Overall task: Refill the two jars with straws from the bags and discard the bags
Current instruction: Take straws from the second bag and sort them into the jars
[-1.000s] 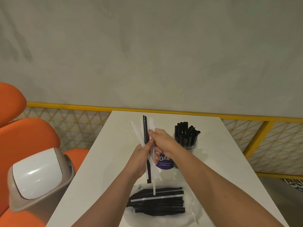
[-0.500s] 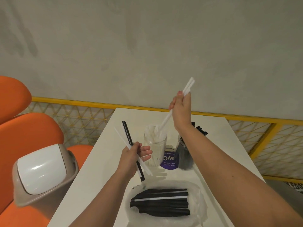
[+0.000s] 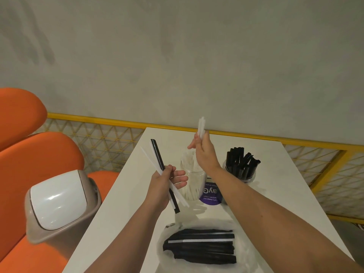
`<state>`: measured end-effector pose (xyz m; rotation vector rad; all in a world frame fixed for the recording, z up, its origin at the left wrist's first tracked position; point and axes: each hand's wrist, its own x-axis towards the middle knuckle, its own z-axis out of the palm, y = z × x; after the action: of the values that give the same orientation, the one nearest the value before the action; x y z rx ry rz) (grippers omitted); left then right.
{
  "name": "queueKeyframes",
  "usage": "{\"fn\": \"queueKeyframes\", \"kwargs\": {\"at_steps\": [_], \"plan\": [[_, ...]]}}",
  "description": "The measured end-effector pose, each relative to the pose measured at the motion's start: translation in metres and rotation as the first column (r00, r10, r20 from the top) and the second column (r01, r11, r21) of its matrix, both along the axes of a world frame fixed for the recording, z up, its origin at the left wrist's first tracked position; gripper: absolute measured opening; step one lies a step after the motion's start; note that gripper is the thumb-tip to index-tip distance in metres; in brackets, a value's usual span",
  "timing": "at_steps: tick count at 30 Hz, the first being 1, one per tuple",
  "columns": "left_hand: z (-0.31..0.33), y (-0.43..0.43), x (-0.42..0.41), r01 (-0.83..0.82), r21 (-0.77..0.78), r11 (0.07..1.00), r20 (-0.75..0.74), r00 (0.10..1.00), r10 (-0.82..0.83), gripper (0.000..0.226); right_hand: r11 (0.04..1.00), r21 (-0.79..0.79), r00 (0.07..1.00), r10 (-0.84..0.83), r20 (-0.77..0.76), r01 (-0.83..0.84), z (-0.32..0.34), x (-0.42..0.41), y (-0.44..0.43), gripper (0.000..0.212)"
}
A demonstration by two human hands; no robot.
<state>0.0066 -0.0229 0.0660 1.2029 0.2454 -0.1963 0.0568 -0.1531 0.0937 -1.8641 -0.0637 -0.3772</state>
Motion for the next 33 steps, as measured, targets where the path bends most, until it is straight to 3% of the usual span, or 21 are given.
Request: {"fn": "queueKeyframes", "kwargs": {"at_steps": [3,8,11,15,18,26,33], "plan": [[-0.001,0.000,0.001,0.015,-0.001,1.000,0.002,1.000,-0.015,0.025,0.986,-0.165,0.987,-0.001,-0.162,-0.026,-0.013,0.003,-0.009,0.025],[-0.003,-0.003,0.000,0.027,-0.002,1.000,-0.007,1.000,-0.027,0.025,0.896,-0.442,0.979,-0.131,-0.158,0.049,-0.021,0.009,-0.018,0.032],[-0.002,-0.005,-0.002,0.036,-0.019,0.999,-0.003,0.999,-0.036,0.025,0.919,-0.392,0.978,-0.111,-0.177,0.033,-0.027,0.007,-0.022,0.037],[-0.002,-0.004,-0.002,0.042,-0.015,0.999,0.005,0.999,-0.042,0.024,0.943,-0.290,0.986,-0.144,0.082,0.162,-0.016,-0.001,-0.021,0.052],[-0.004,-0.005,-0.004,0.054,-0.007,0.999,0.003,0.999,-0.054,0.024,0.921,-0.357,0.973,-0.082,0.215,0.157,-0.008,-0.003,-0.016,0.056],[-0.003,-0.007,-0.003,0.061,0.002,0.998,0.000,0.998,-0.061,0.025,0.851,-0.510,0.968,0.007,0.250,0.126,-0.005,-0.001,-0.009,0.043],[-0.005,-0.005,-0.003,0.054,0.002,0.999,-0.008,0.998,-0.054,0.024,0.783,-0.621,0.959,0.183,0.215,-0.010,0.006,-0.012,0.005,0.043]]}}
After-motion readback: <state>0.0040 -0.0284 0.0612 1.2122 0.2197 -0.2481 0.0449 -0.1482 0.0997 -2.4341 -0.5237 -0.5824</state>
